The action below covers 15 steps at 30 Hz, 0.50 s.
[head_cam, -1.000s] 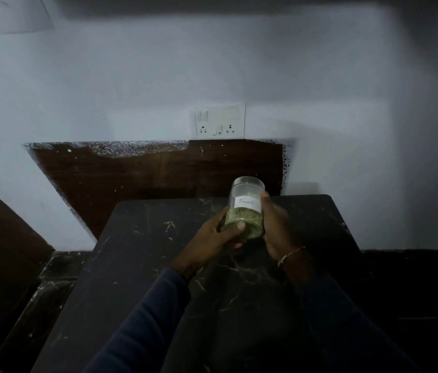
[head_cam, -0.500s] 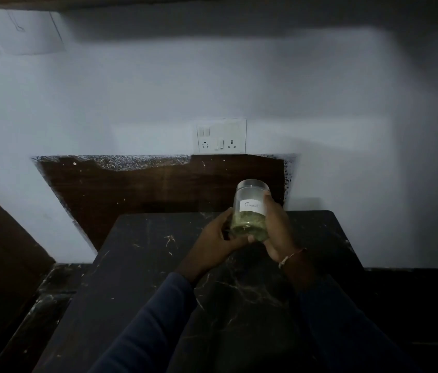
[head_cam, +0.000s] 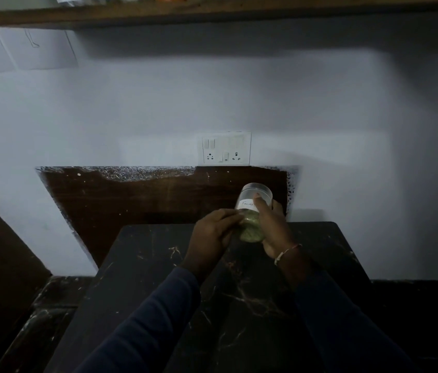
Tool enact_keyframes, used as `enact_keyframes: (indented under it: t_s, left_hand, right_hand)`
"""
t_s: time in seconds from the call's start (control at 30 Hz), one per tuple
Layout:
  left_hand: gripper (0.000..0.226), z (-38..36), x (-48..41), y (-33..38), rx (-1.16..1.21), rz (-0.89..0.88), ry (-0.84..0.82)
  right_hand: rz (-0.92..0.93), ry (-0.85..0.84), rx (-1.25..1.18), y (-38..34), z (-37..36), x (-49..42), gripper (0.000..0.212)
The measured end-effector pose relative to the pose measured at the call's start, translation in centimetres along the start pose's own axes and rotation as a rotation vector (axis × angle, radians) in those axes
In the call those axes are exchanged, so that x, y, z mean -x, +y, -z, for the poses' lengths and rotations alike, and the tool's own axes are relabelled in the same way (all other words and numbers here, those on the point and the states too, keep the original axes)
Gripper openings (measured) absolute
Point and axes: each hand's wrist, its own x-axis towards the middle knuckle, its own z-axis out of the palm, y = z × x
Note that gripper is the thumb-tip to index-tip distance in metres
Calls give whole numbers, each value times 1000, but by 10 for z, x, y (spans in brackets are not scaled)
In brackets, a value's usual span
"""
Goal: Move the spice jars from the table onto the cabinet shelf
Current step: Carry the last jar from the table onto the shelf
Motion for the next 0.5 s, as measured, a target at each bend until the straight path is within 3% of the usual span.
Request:
enact_keyframes:
  t_s: [0.13,0.23,0.3,0.37,0.5]
  left_hand:
    - [17,-3,-4,-5,311,410,140]
    - [28,-5,-7,-16,610,764,26]
    - [37,-3,-9,-22,745,849,-71]
    - [40,-2,-10,-28,732,859,-69]
    - [9,-1,-8,-37,566,912,122]
  right_hand:
    - [-17,2,-40,2,5,0,61]
    - [-18,-3,-63,4,9,0,60]
    - [-14,-4,-62,4,10,0,59]
    - [-12,-5,-61,3,13,-1,58]
    - [10,14,-46,2,16,0,55]
